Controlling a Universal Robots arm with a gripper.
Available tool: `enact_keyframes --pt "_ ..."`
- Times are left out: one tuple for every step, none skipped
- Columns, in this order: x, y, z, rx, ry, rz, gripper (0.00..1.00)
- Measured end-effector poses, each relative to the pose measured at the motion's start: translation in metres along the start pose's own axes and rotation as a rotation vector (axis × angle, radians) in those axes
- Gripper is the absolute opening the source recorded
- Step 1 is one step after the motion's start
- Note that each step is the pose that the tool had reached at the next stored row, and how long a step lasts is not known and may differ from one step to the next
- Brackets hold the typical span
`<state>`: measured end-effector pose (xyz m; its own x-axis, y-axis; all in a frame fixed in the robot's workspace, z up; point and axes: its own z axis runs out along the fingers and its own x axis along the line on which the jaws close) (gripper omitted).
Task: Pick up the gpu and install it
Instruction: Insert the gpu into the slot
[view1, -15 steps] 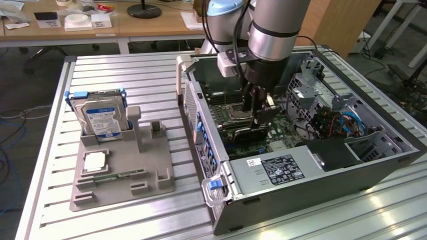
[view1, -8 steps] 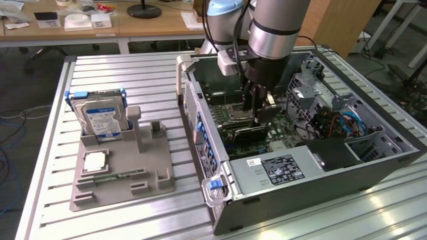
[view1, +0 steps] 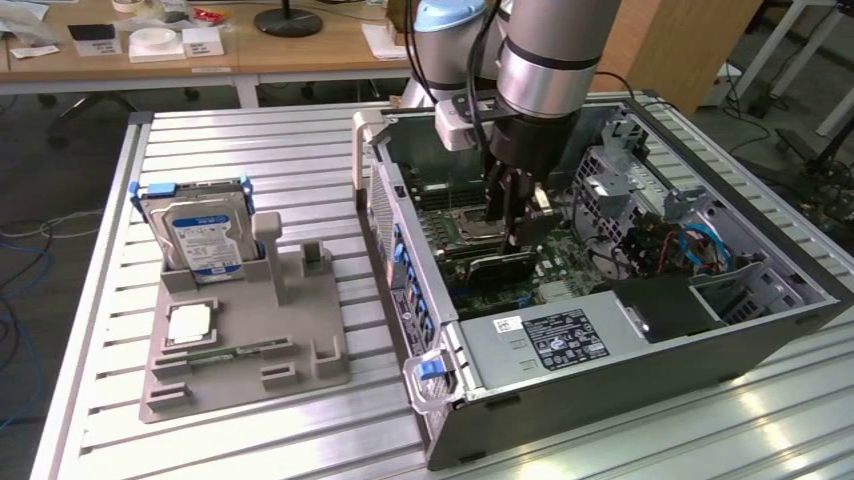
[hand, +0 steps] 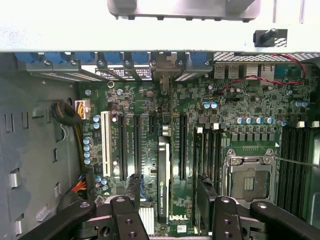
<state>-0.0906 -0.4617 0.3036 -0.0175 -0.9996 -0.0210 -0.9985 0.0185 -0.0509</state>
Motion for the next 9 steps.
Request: enact_keyframes --pt "0.0 -0.0001 -0.0009 0.0 0.0 0.0 0.58" --pt "-0.0001 -0.0001 -0.0019 0.0001 -0.0002 0.0 0.58" --pt "-0.0001 -0.0002 -0.0029 0.0002 -0.0003 0.0 0.58" --pt "-0.0001 -0.0002 -0.0038 0.0002 -0.0003 0.0 0.58" --pt "-0.0001 -0.0002 -0.0044 0.0002 -0.0003 0.0 0.58" --pt "-0.0001 -0.0003 -0.0049 0.0002 -0.0004 0.0 0.58" --pt "-0.0001 -0.0003 -0.0053 0.0002 -0.0004 0.0 0.58" --pt "-0.0002 -0.0003 -0.0054 0.0003 -0.0006 0.0 0.58" --pt "-0.0002 -0.0003 -0.0054 0.0003 -0.0006 0.0 0.58"
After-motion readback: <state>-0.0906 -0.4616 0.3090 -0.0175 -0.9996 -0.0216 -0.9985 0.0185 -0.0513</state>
